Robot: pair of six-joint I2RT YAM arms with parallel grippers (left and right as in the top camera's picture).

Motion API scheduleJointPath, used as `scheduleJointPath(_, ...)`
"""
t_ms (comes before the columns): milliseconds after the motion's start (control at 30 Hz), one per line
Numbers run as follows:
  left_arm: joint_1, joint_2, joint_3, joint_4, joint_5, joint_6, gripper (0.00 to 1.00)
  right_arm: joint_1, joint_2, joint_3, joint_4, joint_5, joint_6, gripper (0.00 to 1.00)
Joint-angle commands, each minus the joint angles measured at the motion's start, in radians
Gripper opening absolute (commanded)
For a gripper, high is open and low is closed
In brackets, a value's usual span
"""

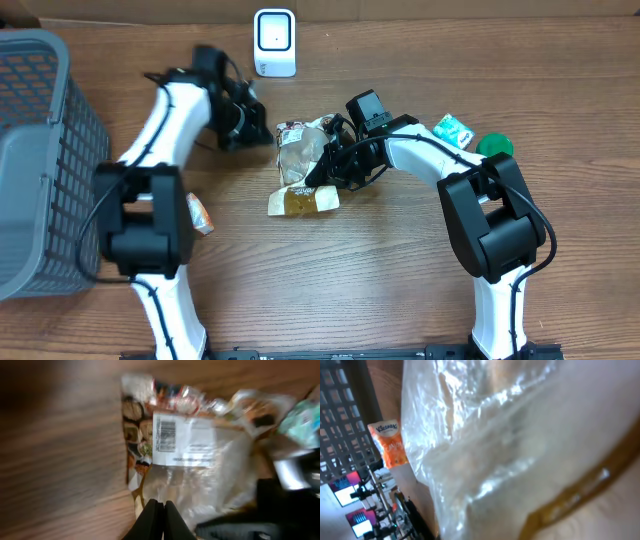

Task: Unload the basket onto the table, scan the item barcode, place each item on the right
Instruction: 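Grasp the PanTree bag with the right gripper and lift it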

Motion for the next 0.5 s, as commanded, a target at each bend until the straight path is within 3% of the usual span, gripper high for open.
scheduleJointPath(0,0.051,-0.147,0.097,-0.040,-0.014,0.039,0.04,-0.005,-0.019,0.002,-0.011,-0.024,-0.068,0.04)
scheduleJointPath(233,0.153,-0.255,0.103,-0.064,-0.041,0.042,0.04,-0.012,-0.174,0.009,-0.127,-0.030,-0.277,0.04)
scheduleJointPath(467,0.219,-0.244,0.103,-0.082,-0.185,0.042,0.04,-0.012,-0.435,0.033,-0.233,-0.030,-0.463,0.04)
